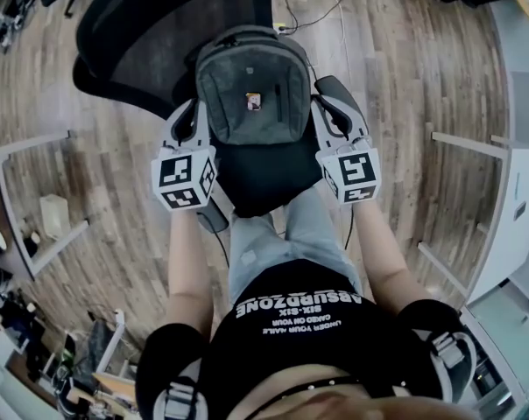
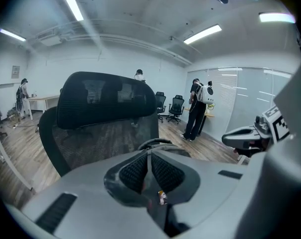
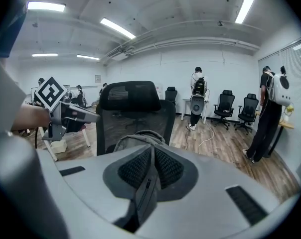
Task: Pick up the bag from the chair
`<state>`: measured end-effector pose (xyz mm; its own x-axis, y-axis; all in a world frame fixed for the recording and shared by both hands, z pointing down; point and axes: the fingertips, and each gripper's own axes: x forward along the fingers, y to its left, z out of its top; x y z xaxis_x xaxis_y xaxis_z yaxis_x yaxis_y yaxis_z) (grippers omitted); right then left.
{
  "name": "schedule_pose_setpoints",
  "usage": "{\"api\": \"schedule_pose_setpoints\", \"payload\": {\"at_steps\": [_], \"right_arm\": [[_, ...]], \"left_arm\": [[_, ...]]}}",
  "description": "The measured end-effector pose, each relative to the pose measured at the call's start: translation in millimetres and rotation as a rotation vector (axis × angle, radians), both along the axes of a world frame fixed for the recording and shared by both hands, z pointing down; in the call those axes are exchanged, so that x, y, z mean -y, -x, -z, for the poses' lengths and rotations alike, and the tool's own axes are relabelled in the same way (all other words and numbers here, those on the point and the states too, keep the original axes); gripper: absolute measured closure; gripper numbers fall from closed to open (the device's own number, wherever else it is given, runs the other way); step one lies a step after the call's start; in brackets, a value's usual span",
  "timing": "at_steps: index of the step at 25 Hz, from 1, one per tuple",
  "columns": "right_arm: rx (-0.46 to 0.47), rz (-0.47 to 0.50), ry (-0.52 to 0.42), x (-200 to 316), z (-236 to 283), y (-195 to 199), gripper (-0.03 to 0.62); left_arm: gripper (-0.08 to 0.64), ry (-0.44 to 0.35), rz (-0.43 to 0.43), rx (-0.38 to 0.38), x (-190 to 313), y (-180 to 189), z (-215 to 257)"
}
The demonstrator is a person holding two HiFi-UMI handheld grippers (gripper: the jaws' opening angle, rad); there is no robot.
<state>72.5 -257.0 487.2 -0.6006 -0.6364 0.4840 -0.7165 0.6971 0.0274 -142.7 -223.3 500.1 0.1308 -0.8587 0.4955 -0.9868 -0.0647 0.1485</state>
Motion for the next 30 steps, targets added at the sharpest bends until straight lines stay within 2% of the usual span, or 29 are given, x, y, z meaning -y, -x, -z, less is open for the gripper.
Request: {"api": "schedule_pose_setpoints", "payload": {"at_steps": [8,12,19,21,24,30], "right_arm": [[-0.040,-0.011,0.013,20,-30,0,0.571],[-0.063,0.000,0.034,27,-43,2,0.537],[-0.095,0.008,0.048,38,-61,5,0.500],[-0.104,0.006,0.057,41,-67,6,0.494],[-0.111,0.009,0.061,45,-72,9,0.489],[-0.136,0.032,0.070,48,-83,15,0.480]], "left_arm": [[0.543,0.032,-0.005,0.073,18,10,-30],[0.543,0.059,-0.007,0.120,24,16,-42],[0.540,0.108,-0.014,0.142,36,21,-67],[0.526,0.120,-0.018,0.157,39,24,-74],[0.470,0.144,-0.041,0.185,43,25,-82],[0.419,0.176,-0.063,0.222,53,25,-98]]}}
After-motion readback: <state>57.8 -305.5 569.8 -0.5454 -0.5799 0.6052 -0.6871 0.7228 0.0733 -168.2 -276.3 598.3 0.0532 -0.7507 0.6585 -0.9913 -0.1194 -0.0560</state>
